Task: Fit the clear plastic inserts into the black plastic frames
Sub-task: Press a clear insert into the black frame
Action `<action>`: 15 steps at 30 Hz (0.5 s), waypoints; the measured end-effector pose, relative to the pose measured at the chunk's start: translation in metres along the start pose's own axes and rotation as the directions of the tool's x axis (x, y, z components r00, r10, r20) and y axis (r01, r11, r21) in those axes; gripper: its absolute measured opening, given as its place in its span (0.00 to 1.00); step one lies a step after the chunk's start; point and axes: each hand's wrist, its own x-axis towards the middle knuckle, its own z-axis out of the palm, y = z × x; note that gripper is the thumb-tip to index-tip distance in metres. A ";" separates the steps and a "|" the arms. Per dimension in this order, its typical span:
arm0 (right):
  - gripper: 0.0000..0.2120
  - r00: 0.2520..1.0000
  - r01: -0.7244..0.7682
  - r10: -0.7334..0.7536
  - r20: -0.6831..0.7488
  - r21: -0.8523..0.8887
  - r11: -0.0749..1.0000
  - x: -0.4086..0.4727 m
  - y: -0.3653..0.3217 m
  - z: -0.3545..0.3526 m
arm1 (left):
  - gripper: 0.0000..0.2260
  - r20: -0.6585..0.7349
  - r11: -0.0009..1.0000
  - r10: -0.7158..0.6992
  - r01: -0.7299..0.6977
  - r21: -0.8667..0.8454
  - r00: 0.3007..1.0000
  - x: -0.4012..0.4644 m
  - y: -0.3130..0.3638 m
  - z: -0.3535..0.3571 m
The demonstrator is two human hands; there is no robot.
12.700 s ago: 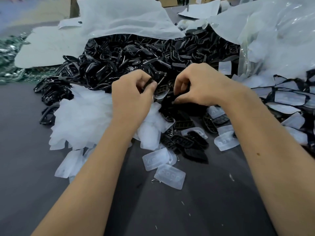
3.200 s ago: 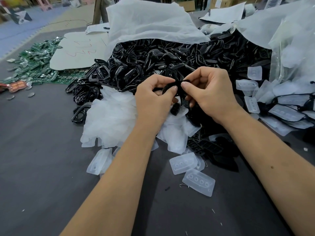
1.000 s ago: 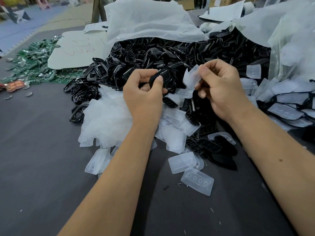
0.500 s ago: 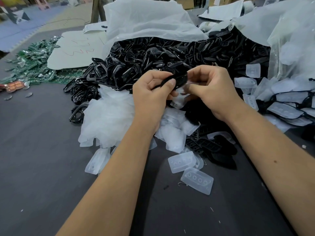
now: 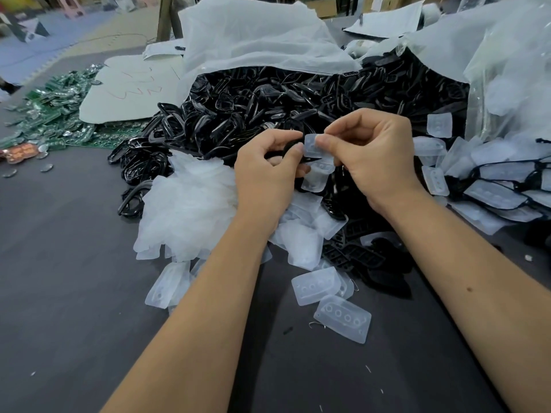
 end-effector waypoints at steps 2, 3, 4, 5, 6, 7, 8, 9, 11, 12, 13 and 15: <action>0.07 1.000 0.024 -0.025 -0.006 -0.073 0.997 0.000 0.001 0.000 | 0.07 0.017 1.000 -0.006 0.006 -0.006 1.000 0.000 0.001 0.000; 0.07 0.999 0.032 -0.032 -0.002 -0.103 0.994 0.000 0.001 0.000 | 0.08 0.023 1.000 -0.010 0.010 -0.013 1.000 0.000 0.001 0.000; 0.07 0.999 0.040 -0.040 0.004 -0.127 0.991 0.000 0.001 0.000 | 0.09 0.027 1.000 -0.015 0.016 -0.024 1.000 0.000 0.001 0.000; 0.07 0.999 0.048 -0.047 0.009 -0.144 0.988 -0.001 0.001 0.001 | 0.10 0.030 0.999 -0.021 0.022 -0.038 0.999 0.001 0.002 0.000; 0.07 0.999 0.054 -0.052 0.013 -0.152 0.987 -0.001 0.000 0.001 | 0.11 0.032 0.998 -0.027 0.029 -0.052 0.999 0.001 0.003 0.000; 0.07 0.998 0.058 -0.056 0.014 -0.155 0.986 -0.001 0.000 0.002 | 0.11 0.035 0.997 -0.032 0.034 -0.067 0.999 0.001 0.003 0.000; 0.07 0.998 0.060 -0.058 0.013 -0.156 0.986 -0.001 0.000 0.002 | 0.12 0.041 0.996 -0.035 0.039 -0.082 0.999 0.001 0.004 0.000; 0.07 0.998 0.061 -0.060 0.012 -0.156 0.986 -0.001 0.000 0.002 | 0.12 0.048 0.994 -0.040 0.045 -0.097 0.998 0.001 0.004 0.000; 0.07 0.998 0.063 -0.062 0.008 -0.162 0.985 0.000 0.000 0.002 | 0.13 0.060 0.990 -0.055 0.062 -0.127 0.997 0.000 0.004 0.000; 0.07 0.998 0.064 -0.064 0.008 -0.166 0.984 0.000 0.000 0.002 | 0.14 0.064 0.987 -0.061 0.069 -0.143 0.996 0.000 0.004 0.000; 0.07 0.998 0.067 -0.066 0.010 -0.168 0.983 0.000 0.000 0.002 | 0.14 0.069 0.985 -0.064 0.074 -0.158 0.996 0.000 0.005 0.000; 0.07 0.997 0.077 -0.074 0.020 -0.167 0.983 0.000 0.000 0.002 | 0.16 0.077 0.980 -0.074 0.087 -0.178 0.994 0.000 0.006 0.000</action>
